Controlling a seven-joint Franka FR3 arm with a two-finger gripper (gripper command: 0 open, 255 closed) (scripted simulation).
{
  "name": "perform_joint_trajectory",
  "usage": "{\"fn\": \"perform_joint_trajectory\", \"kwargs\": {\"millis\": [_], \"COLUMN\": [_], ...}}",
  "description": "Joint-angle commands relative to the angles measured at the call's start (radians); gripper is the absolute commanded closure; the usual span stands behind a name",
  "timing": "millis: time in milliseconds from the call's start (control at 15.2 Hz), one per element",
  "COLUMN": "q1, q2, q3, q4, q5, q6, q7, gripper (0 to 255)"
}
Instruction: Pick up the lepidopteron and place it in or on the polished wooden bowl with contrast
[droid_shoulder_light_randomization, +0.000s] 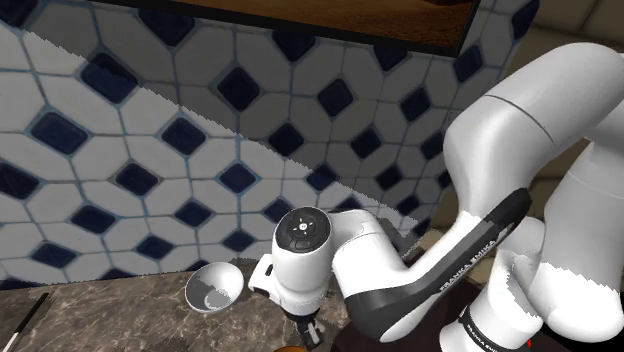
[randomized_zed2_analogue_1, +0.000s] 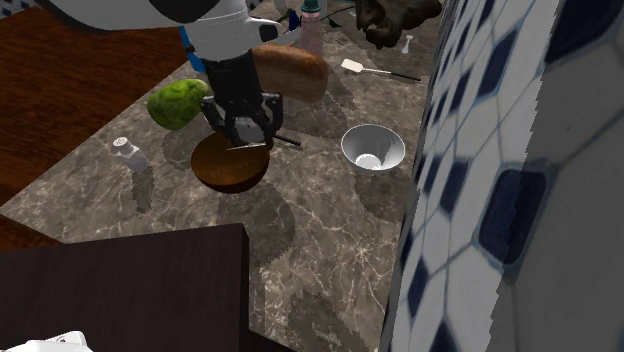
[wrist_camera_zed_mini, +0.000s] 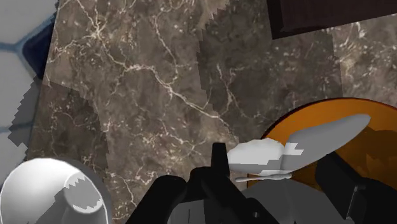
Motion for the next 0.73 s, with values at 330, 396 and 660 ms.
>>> {"fn": "perform_joint_trajectory", "kwargs": {"millis": [330, 396, 660], "q1": [0.094, 0.095, 0.101], "q2": [0.061, 0.074, 0.124], "q3": [0.075, 0.073, 0.061], "q4": [0.063, 0.062, 0.058], "q5": [-0.002, -0.012, -0.055], "q6": [-0.038, -0.026, 0.018], "q7": [0.167, 0.176, 0.211], "gripper": [255, 255, 255]}}
